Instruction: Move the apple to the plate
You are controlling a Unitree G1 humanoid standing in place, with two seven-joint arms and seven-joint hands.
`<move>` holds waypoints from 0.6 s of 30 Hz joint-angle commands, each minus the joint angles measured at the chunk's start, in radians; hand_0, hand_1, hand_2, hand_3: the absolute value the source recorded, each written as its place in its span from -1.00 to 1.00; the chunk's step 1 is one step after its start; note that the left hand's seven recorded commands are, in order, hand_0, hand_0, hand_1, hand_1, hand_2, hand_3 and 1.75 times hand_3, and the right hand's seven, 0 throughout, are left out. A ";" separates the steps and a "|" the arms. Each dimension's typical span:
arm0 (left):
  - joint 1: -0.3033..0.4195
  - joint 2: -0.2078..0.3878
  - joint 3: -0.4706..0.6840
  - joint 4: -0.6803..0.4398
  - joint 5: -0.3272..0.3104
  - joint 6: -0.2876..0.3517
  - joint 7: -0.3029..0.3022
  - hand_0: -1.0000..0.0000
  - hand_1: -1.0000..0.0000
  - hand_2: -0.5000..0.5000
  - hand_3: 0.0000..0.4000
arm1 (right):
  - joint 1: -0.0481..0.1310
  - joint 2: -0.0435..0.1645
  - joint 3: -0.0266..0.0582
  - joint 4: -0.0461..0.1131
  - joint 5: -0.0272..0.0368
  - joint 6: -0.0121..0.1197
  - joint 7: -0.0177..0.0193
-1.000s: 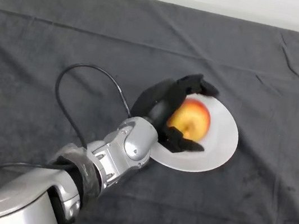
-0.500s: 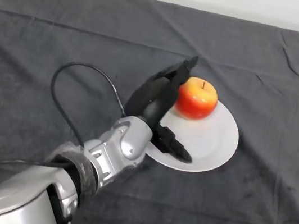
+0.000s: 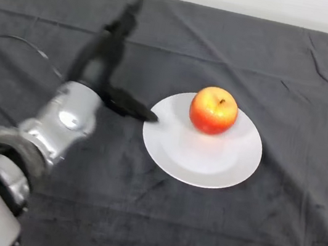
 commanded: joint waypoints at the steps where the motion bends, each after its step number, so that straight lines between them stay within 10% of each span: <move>1: -0.039 0.048 0.043 0.023 -0.020 -0.045 -0.009 1.00 1.00 0.00 -1.00 | 0.195 0.169 -0.0165 0.117 -0.0013 0.070 -0.0170; 18: 0.259 0.323 0.345 -0.183 -0.131 -0.267 0.041 1.00 1.00 0.00 -1.00 | 0.195 0.169 -0.0175 0.116 -0.0029 0.070 -0.0176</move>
